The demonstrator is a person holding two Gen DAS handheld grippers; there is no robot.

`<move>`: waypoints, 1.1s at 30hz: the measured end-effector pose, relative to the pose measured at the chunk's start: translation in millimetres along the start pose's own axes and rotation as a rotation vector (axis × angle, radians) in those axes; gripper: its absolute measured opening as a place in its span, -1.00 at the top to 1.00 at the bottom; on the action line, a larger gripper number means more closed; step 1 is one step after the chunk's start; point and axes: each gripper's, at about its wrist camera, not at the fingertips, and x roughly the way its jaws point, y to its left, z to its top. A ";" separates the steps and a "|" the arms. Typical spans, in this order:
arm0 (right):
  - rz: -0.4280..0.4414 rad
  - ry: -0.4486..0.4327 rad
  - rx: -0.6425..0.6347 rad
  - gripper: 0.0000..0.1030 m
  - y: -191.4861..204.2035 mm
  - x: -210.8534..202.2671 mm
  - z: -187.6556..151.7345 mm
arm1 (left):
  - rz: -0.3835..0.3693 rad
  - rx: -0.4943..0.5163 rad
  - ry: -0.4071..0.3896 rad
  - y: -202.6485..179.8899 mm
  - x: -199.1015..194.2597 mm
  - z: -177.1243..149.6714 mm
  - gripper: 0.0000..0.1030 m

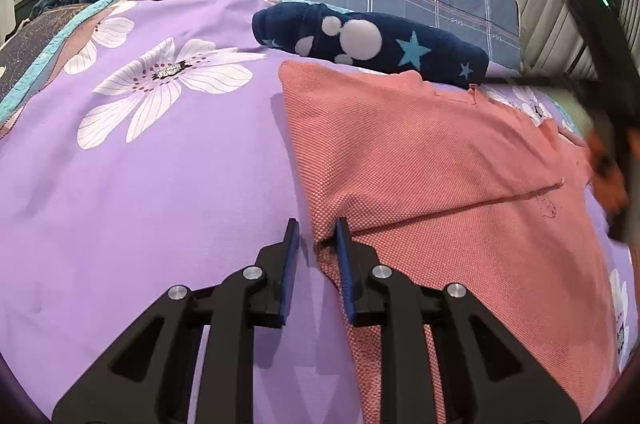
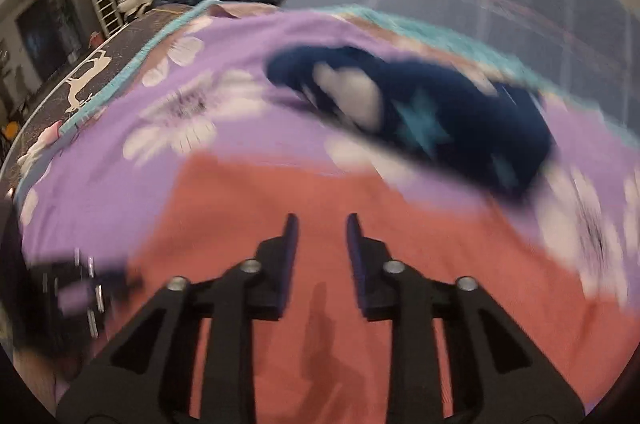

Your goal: Fold small clothes

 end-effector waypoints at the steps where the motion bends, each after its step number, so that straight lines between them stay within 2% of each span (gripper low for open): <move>1: -0.006 0.008 0.045 0.66 -19.0 -11.2 -23.2 | 0.003 0.001 0.000 0.3 0.8 0.6 0.59; 4: -0.071 0.049 0.182 0.66 -66.0 -19.0 -76.4 | 0.019 0.004 -0.001 -1.1 0.4 0.2 0.53; 5: -0.120 0.096 0.240 0.82 -84.6 -10.9 -95.5 | 0.025 0.006 -0.002 -1.5 0.3 1.1 0.52; 6: -0.074 0.065 0.292 0.83 -100.0 -9.2 -111.2 | 0.038 0.011 -0.005 -2.9 -1.6 1.6 0.51; 7: 0.012 -0.036 0.346 0.85 -113.1 -15.0 -128.3 | 0.056 0.013 -0.009 -3.2 -4.4 3.4 0.50; 9: 0.041 -0.063 0.369 0.85 -117.6 -16.7 -133.1 | 0.055 0.002 -0.028 -5.4 -13.8 9.8 0.51; 11: 0.042 -0.065 0.383 0.85 -118.3 -15.8 -132.0 | 0.003 -0.014 -0.064 -14.1 -30.0 22.6 0.51; 13: 0.063 -0.079 0.399 0.85 -122.5 -16.5 -134.3 | -0.015 -0.006 -0.089 -28.9 -37.9 37.2 0.51; 16: 0.149 -0.096 0.462 0.84 -135.2 -15.3 -139.8 | -0.018 0.026 -0.047 -60.2 -13.9 55.0 0.51; 17: 0.173 -0.099 0.478 0.84 -137.8 -14.5 -140.5 | -0.009 0.038 -0.024 -68.6 0.3 57.7 0.49; 19: 0.196 -0.104 0.489 0.84 -138.8 -14.9 -142.9 | 0.063 0.050 0.049 -78.1 41.0 56.8 0.26; 20: 0.191 -0.106 0.482 0.84 -136.4 -16.0 -142.9 | 0.102 0.047 0.090 -77.4 64.0 50.4 0.22; 22: 0.169 -0.111 0.461 0.84 -131.2 -18.2 -141.3 | 0.127 0.078 0.050 -82.1 71.6 44.8 0.14; 25: 0.172 -0.120 0.462 0.84 -131.5 -21.6 -142.9 | 0.162 0.097 0.053 -86.1 76.7 42.6 0.11; 27: 0.175 -0.142 0.514 0.83 -139.8 -32.7 -145.1 | 0.196 0.125 0.064 -91.1 82.3 42.9 0.10; 29: 0.156 -0.203 0.573 0.69 -155.1 -57.0 -148.1 | 0.225 0.151 0.060 -96.9 79.1 43.7 0.10; 30: 0.122 -0.265 0.605 0.60 -170.0 -79.5 -148.9 | 0.233 0.162 0.058 -98.7 75.6 44.3 0.14; 31: 0.092 -0.303 0.622 0.51 -180.9 -93.9 -151.3 | 0.217 0.160 0.060 -100.5 72.6 47.6 0.16; 32: 0.035 -0.353 0.654 0.32 -199.2 -115.0 -156.1 | 0.156 0.139 0.059 -103.2 62.3 51.9 0.16; 33: -0.017 -0.394 0.693 0.26 -219.7 -134.0 -164.6 | 0.085 0.114 0.049 -104.6 53.8 54.1 0.16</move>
